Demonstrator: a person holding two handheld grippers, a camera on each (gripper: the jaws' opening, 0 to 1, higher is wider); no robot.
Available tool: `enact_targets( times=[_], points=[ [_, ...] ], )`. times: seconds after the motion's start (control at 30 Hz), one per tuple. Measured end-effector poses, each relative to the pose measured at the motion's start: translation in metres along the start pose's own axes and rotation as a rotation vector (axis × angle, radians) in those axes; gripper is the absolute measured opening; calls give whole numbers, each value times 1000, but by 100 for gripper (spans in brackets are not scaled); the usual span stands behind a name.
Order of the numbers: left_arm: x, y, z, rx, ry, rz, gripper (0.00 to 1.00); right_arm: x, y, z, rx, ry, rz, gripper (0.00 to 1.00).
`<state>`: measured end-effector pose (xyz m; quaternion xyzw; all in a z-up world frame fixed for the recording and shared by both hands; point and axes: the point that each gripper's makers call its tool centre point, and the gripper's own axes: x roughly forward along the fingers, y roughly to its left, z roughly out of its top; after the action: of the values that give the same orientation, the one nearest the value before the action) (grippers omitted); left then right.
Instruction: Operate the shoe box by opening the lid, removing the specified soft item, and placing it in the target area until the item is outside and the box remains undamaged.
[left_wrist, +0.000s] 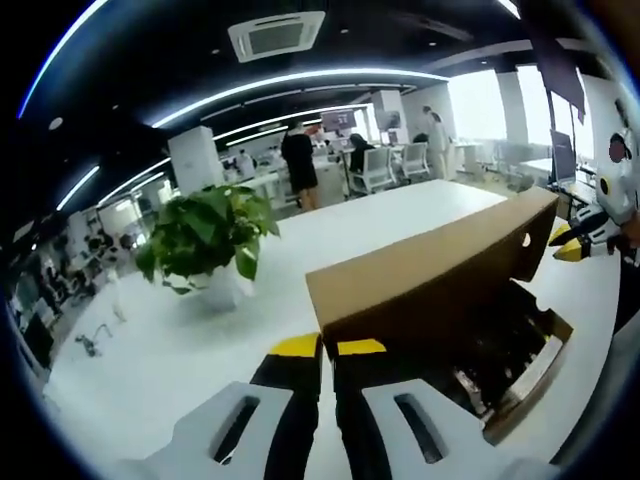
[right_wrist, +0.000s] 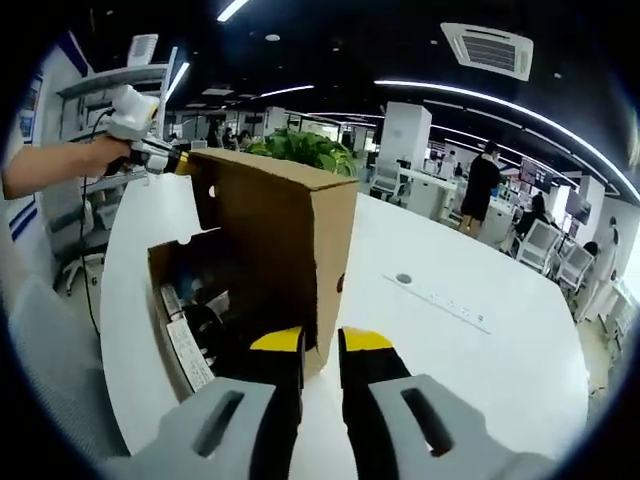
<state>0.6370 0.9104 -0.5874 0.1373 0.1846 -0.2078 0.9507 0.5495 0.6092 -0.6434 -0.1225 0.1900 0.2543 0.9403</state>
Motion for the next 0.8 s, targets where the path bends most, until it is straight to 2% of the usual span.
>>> enact_targets(
  times=[0.6, 0.8],
  points=[
    [12, 3, 10, 16, -3, -11, 0, 35, -6, -24, -7, 63, -30, 8],
    [19, 6, 13, 19, -2, -16, 1, 44, -9, -23, 15, 65, -37, 7]
  ],
)
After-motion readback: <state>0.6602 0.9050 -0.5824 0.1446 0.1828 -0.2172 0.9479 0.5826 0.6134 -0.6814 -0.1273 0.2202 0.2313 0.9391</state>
